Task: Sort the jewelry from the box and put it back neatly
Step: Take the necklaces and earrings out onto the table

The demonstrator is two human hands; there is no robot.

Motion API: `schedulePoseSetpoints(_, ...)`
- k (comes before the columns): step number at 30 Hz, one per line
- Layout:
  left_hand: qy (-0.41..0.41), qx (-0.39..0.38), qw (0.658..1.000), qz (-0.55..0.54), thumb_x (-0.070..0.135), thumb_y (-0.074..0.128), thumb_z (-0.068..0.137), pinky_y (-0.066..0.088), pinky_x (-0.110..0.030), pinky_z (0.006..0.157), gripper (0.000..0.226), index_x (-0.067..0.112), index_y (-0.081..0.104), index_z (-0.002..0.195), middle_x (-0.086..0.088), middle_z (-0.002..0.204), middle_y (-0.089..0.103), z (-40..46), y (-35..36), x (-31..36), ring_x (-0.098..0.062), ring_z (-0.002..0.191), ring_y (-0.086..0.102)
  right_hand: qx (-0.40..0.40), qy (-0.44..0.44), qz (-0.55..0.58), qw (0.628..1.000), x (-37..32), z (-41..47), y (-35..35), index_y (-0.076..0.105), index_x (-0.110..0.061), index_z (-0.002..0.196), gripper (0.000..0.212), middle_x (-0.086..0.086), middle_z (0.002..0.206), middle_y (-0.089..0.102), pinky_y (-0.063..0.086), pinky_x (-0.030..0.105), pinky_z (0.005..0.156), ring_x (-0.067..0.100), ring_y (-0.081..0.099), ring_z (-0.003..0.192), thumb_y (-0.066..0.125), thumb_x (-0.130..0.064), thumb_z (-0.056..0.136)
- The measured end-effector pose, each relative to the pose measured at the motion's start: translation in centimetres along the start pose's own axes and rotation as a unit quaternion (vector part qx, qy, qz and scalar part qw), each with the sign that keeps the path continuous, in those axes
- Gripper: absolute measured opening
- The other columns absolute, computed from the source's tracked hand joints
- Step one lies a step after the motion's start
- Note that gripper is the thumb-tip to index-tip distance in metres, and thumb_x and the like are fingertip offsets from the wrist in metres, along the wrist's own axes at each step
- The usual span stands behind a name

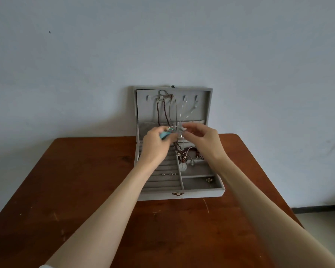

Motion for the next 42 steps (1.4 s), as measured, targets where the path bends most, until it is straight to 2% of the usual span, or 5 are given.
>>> schedulePoseSetpoints(8,-0.182,-0.013,0.943,-0.278,0.025,0.061,0.088,0.037,-0.024,0.061,0.007,0.018,0.063,0.086,-0.001,0.07,0.053,0.0,-0.8,-1.6,-0.008,0.058,0.043,-0.062,0.003,-0.221,0.973,2.2,-0.4,3.2,0.058,-0.015,0.117,0.048,0.005,0.11,0.064,0.047,0.039,0.09,0.023,0.055,0.105,0.071,-0.038,0.077)
schedulePoseSetpoints(13,-0.205,-0.011,0.929,-0.307,0.024,0.06,0.089,0.039,-0.021,0.058,0.01,0.015,0.062,0.091,-0.002,0.078,0.058,0.2,-1.3,-2.0,-0.007,0.056,0.045,-0.024,-0.009,-0.115,0.993,1.0,-0.6,2.5,0.067,-0.013,0.099,0.013,-0.001,0.075,0.063,0.045,0.018,0.06,0.009,0.054,0.065,0.06,-0.014,0.088)
schedulePoseSetpoints(24,-0.245,-0.017,0.898,-0.364,0.024,0.06,0.088,0.039,-0.016,0.058,0.012,0.014,0.064,0.095,0.001,0.08,0.061,0.1,-1.0,-2.7,-0.005,0.055,0.043,-0.024,0.025,0.046,0.998,1.2,-0.9,1.6,0.07,-0.019,0.083,0.015,0.008,0.084,0.071,0.052,0.038,0.077,0.016,0.062,0.078,0.058,-0.012,0.088)
schedulePoseSetpoints(31,-0.29,-0.071,0.839,-0.454,0.021,0.056,0.091,0.039,-0.017,0.056,0.028,0.004,0.058,0.113,-0.008,0.104,0.061,0.0,-1.2,-3.2,-0.006,0.058,0.043,-0.016,0.075,0.119,0.99,1.4,-0.8,1.4,0.068,-0.019,0.084,0.011,0.004,0.083,0.067,0.045,0.025,0.07,0.011,0.058,0.075,0.059,-0.014,0.088)
schedulePoseSetpoints(42,-0.227,-0.132,0.86,-0.437,0.02,0.054,0.091,0.039,-0.014,0.05,0.019,0.008,0.063,0.102,-0.003,0.102,0.067,0.3,-1.5,-2.9,-0.004,0.055,0.043,0.008,-0.039,-0.02,0.999,0.4,-0.4,1.8,0.057,-0.021,0.112,0.026,-0.002,0.085,0.056,0.042,0.007,0.064,0.005,0.052,0.074,0.06,-0.015,0.087)
Point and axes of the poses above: each hand's wrist, its own z-axis towards the middle knuckle, its own y-axis out of the palm, x = y × z, the point moved 4 cm from there along z, towards the middle knuckle
